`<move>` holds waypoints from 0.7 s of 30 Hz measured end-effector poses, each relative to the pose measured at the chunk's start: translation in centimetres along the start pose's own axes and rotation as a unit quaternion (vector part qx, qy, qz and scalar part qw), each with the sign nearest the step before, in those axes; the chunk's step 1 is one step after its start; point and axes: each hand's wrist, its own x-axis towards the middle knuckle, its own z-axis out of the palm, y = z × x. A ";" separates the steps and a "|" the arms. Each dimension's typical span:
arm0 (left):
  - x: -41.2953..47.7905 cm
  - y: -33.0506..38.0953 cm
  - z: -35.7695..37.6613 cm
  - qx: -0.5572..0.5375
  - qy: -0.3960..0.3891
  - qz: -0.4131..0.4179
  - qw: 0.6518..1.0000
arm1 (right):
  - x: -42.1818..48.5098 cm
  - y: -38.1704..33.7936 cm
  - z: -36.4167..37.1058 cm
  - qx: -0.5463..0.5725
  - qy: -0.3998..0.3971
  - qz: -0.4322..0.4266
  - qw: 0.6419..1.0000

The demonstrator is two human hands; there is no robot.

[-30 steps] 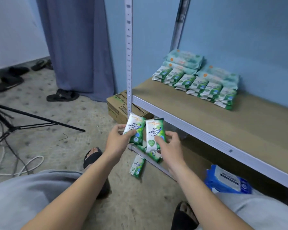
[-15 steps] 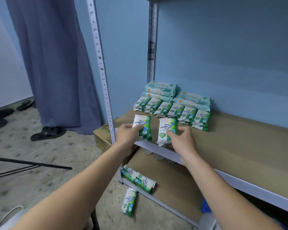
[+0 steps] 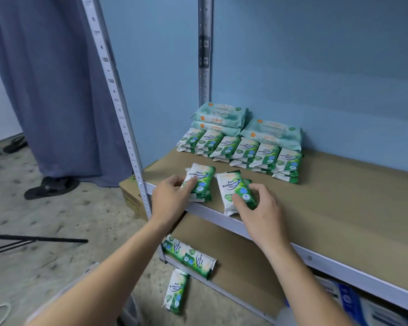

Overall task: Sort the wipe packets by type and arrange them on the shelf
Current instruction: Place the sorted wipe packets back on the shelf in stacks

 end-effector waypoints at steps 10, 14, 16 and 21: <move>-0.1 -0.9 0.4 0.033 0.025 0.060 0.997 | 1.4 -0.6 2.7 -0.010 0.010 -0.012 1.000; 1.0 -0.8 0.5 0.028 -0.010 0.044 0.999 | 1.8 -0.9 3.4 0.011 -0.018 -0.018 1.000; 1.5 -0.8 0.4 0.034 -0.026 0.046 0.998 | 2.1 -0.8 3.4 0.029 -0.042 -0.006 0.999; 2.4 -0.9 -0.3 0.025 -0.079 0.057 0.995 | 2.6 -0.2 1.9 0.084 -0.100 -0.003 0.991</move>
